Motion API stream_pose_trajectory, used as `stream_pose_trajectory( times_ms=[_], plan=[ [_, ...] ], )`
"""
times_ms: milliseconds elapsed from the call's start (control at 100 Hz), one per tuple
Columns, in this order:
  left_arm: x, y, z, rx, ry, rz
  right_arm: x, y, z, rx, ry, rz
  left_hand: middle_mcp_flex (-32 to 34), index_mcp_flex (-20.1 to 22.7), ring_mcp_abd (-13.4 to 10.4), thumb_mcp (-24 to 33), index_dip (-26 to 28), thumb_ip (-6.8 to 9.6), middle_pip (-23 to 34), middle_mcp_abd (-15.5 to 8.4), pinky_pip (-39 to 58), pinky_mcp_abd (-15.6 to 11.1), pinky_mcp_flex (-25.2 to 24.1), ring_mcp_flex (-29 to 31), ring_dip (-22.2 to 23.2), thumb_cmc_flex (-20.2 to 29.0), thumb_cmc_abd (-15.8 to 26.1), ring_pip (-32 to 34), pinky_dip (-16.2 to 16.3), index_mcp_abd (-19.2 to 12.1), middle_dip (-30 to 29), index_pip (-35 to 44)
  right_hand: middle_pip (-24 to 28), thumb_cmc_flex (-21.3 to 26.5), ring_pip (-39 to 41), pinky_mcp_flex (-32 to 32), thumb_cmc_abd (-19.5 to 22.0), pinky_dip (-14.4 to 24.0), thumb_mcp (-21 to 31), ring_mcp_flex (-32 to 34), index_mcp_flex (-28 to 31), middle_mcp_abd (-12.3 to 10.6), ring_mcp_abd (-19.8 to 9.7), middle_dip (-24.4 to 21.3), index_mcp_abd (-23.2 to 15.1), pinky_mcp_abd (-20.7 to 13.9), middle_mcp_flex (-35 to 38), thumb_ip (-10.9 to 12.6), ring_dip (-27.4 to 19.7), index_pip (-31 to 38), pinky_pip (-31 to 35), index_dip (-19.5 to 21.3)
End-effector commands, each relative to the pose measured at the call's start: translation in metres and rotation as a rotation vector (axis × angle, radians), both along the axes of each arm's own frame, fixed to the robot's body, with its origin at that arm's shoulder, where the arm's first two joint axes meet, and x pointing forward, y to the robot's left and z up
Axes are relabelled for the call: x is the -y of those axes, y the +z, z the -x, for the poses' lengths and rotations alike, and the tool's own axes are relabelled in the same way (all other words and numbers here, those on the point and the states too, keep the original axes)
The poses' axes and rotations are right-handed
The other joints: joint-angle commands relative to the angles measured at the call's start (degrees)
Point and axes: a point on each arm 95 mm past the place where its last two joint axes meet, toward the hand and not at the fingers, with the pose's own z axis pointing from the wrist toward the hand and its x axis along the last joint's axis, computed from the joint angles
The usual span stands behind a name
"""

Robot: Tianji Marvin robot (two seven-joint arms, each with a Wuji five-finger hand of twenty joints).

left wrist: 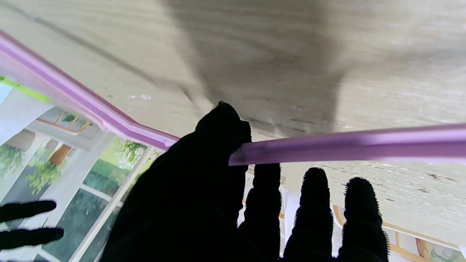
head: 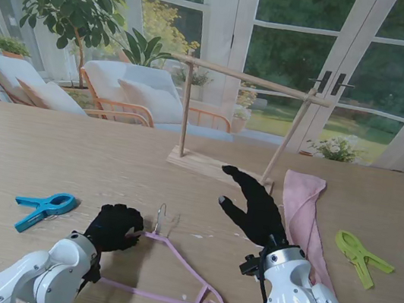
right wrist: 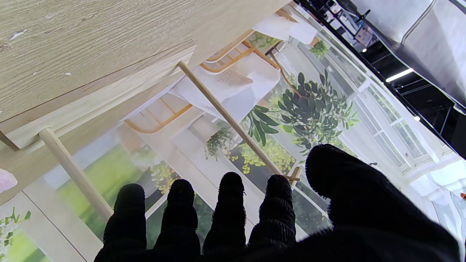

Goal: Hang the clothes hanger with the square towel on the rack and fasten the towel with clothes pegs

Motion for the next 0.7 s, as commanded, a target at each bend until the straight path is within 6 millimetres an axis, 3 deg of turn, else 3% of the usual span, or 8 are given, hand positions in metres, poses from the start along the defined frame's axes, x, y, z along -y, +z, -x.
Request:
stream_pose_trajectory(
  times_ms=[0,110,290,360,480,590,690],
  plan=[
    [0.004,0.008,0.002,-0.002,-0.013,0.022,-0.004,-0.002,0.002,-0.013,0.008,-0.006,2.12,2.42,1.12,-0.26,1.46,0.00,1.07,1.57,4.21,1.77,-1.12,1.58,-1.04,4.74,2.51,1.03,-3.04,0.35,1.02,3.40,0.86,-0.63,0.33,0.33,-0.79,30.72,-1.37,0.23,0.36,-0.14,-0.58,0.33,-0.39,0.14,-0.85,-1.50,0.21,0.57,0.86,0.82],
    [0.002,0.016,0.003,0.004,-0.013,0.060,-0.005,-0.001,0.004,-0.013,0.009,-0.005,7.58,2.42,2.52,-0.26,1.47,0.03,0.11,1.96,6.74,3.14,0.04,5.47,-1.97,4.73,2.46,0.90,-3.93,0.23,-0.19,3.41,0.88,-0.60,0.86,0.38,-0.75,30.71,-1.40,0.90,0.37,-0.14,-0.23,0.34,-0.30,0.12,-0.85,-1.49,0.39,0.60,0.89,0.83],
    [-0.002,0.031,0.004,0.011,-0.018,0.128,-0.006,0.000,0.004,-0.013,0.008,-0.005,18.22,2.36,5.89,-0.66,1.86,0.26,-0.83,4.85,12.60,6.94,4.93,13.58,-2.91,5.11,2.55,3.00,-5.80,-0.39,-1.89,2.93,0.93,-0.54,1.23,0.46,-0.71,30.70,-1.43,0.76,0.38,-0.17,-0.37,0.36,-0.31,0.08,-0.80,-1.48,0.44,0.63,0.94,0.84],
    [-0.004,0.036,0.004,0.013,-0.023,0.151,-0.006,0.000,0.004,-0.013,0.008,-0.005,24.36,2.36,8.39,-1.32,2.27,0.42,-0.13,6.50,17.29,8.86,8.07,18.93,-2.50,5.24,2.82,5.97,-7.00,-1.01,0.98,2.35,0.96,-0.51,1.28,0.51,-0.73,30.70,-1.44,0.74,0.35,-0.15,-0.33,0.37,-0.34,0.14,-0.78,-1.47,0.43,0.62,0.97,0.84],
    [-0.005,0.044,0.005,-0.014,-0.040,0.204,-0.006,0.000,0.004,-0.013,0.008,-0.004,27.30,1.83,10.73,-2.87,2.61,0.91,1.64,7.62,22.14,10.84,10.07,21.96,-1.01,6.28,3.60,9.46,-6.84,-1.55,3.61,1.81,0.96,-0.49,1.33,0.56,-0.73,30.69,-1.47,0.75,0.31,-0.15,-0.37,0.37,-0.35,0.15,-0.79,-1.46,0.38,0.63,1.01,0.87],
    [-0.005,0.049,0.004,-0.026,-0.057,0.235,-0.006,0.000,0.004,-0.013,0.008,-0.003,27.59,1.41,12.99,-4.90,3.19,1.45,4.08,8.12,30.23,13.68,13.37,25.64,3.04,7.12,4.24,15.73,-3.38,-2.00,7.61,1.62,0.98,-0.47,1.29,0.64,-0.70,30.69,-1.49,0.77,0.34,-0.12,-0.32,0.38,-0.36,0.17,-0.78,-1.45,0.32,0.66,1.07,0.88],
    [-0.005,0.053,0.003,-0.029,-0.069,0.269,-0.006,0.000,0.004,-0.014,0.008,-0.002,27.89,1.05,14.75,-6.13,3.44,1.83,9.36,8.81,36.84,16.64,18.88,29.98,10.35,7.74,4.60,25.97,2.57,-2.25,14.08,1.60,0.98,-0.40,1.28,0.71,-0.70,30.69,-1.49,0.82,0.37,-0.08,-0.32,0.38,-0.38,0.17,-0.81,-1.44,0.29,0.68,1.13,0.88]
  ],
)
